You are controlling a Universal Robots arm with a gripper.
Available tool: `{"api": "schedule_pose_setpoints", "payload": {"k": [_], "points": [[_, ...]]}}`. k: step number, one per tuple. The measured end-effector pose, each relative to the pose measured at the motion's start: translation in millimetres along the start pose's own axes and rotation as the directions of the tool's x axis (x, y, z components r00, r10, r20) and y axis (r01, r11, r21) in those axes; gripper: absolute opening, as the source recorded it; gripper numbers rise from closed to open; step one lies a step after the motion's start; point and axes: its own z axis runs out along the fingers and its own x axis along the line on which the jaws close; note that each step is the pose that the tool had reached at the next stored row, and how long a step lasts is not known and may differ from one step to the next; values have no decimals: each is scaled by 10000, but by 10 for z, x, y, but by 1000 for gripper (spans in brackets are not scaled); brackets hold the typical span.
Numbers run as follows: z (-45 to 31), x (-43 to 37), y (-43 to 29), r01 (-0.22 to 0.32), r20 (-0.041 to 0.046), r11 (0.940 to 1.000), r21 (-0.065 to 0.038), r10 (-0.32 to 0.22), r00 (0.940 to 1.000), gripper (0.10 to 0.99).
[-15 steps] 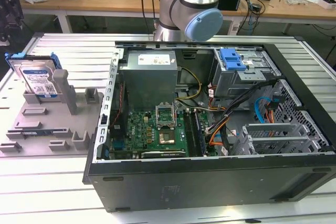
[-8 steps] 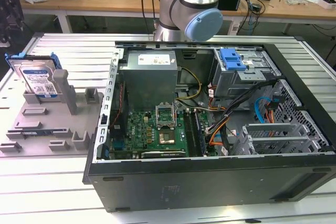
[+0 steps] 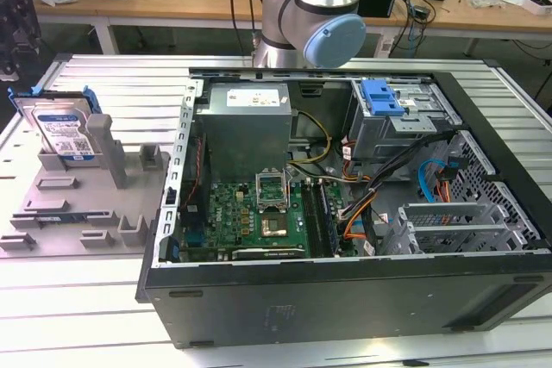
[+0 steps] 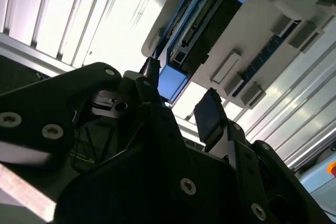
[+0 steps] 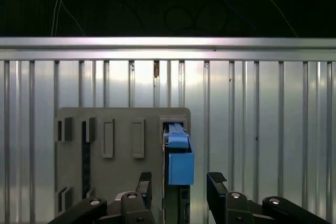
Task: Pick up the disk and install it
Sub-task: 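Pick up the disk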
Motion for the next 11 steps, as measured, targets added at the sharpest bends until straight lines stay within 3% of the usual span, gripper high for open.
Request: {"api": "schedule_pose_setpoints", "payload": {"k": [11], "points": [[122,-2,11,0,0,10000,0,0,10000,541]]}}
